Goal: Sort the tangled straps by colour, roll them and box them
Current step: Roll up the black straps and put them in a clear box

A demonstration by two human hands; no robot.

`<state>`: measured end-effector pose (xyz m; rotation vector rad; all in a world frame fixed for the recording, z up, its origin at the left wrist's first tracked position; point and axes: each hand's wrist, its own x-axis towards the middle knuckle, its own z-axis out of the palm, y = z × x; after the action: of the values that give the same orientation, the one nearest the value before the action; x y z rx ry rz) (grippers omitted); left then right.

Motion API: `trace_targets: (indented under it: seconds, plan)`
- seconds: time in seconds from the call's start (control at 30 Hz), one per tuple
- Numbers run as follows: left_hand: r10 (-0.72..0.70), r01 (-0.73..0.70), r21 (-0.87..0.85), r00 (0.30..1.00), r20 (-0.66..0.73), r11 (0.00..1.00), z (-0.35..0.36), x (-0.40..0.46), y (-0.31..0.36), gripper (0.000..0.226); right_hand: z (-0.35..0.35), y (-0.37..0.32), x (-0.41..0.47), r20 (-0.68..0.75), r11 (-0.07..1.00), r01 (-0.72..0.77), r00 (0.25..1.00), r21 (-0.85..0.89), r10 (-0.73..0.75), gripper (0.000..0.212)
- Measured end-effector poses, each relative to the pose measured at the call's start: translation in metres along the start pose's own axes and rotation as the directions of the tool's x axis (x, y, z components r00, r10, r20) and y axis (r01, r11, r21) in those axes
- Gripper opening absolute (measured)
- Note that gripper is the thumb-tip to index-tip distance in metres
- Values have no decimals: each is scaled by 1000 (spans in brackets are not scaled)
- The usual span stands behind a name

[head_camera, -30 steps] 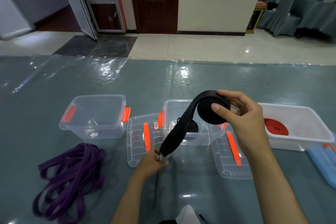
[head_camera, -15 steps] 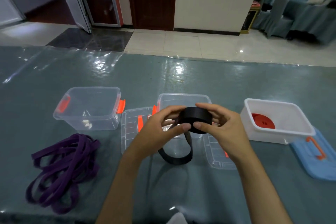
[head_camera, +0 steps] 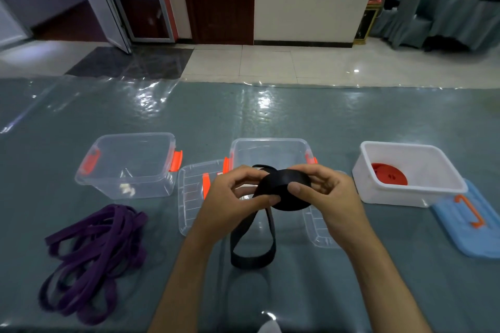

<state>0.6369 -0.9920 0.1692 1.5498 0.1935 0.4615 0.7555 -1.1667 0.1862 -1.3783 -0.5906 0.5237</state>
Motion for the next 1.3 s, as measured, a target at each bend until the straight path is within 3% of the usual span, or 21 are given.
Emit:
trace_targets:
  seconds: [0.2,0.37,0.53,0.63,0.77,1.0,1.13,1.2,1.3]
  plan:
    - [83,-88,-39,988,-132,995,1,2,7,52,2,-2,6,77,997,-20,997,79,13,32]
    - [172,-175,-6,975,-141,985,2,5,12,33,-6,-9,11,185,999,-2,983,38,-5,50]
    - [221,-227,-20,961,-168,974,8,8,13,26,-10,-17,19,288,989,101,955,-106,-67,35]
    - [217,-228,-63,965,-146,972,12,12,13,25,-9,-18,22,214,974,177,966,-140,-145,38]
    - [196,-197,-58,980,-14,979,1,19,17,39,-1,-14,24,65,973,230,971,-6,-229,37]
    - [260,-263,-9,959,-112,965,-8,32,25,29,0,-17,37,223,985,147,967,-86,-125,46]
    - [238,-239,-11,971,-24,971,-17,40,25,29,2,-17,45,139,967,253,959,-18,-249,43]
    - [221,-220,7,975,-36,975,-20,46,26,30,4,-14,49,121,979,205,971,18,-206,36]
    - [200,-201,8,971,-133,980,-17,57,28,24,1,-10,56,135,994,107,985,1,-106,42]
